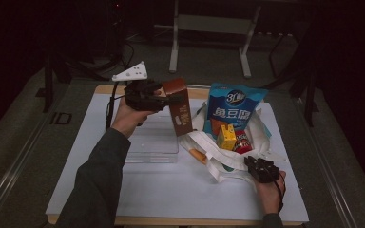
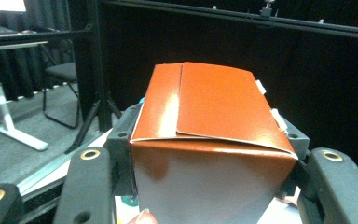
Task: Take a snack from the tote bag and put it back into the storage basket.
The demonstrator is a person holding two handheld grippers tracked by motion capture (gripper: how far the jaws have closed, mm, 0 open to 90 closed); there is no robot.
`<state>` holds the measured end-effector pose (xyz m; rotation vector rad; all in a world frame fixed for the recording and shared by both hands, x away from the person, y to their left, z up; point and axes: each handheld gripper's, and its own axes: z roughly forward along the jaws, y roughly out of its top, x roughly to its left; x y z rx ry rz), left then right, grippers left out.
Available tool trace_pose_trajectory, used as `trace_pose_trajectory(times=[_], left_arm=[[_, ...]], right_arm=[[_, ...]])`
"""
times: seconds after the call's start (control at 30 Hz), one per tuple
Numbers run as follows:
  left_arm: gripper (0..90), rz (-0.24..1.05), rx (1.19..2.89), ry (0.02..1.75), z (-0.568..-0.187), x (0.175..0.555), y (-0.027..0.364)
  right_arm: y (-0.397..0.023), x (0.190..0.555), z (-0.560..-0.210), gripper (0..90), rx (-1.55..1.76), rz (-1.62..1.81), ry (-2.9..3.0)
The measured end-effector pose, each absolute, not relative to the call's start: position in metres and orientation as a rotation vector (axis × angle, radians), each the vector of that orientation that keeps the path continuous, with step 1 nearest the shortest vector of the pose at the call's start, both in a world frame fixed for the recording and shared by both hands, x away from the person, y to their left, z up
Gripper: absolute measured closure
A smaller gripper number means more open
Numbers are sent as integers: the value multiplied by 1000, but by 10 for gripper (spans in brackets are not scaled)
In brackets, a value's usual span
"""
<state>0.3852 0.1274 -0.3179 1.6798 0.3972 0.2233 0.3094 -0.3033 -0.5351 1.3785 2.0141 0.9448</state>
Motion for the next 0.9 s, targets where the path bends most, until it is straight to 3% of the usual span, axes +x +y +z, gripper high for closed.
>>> trace_pose_trajectory(times=[0.6,0.9], left_arm=[[422,295,1720,402,-324,374,174],[422,272,1800,394,-332,372,185]], right_arm=[[-303,308,-536,782,1369,953,2002],[-303,308,-537,782,1363,953,2000]])
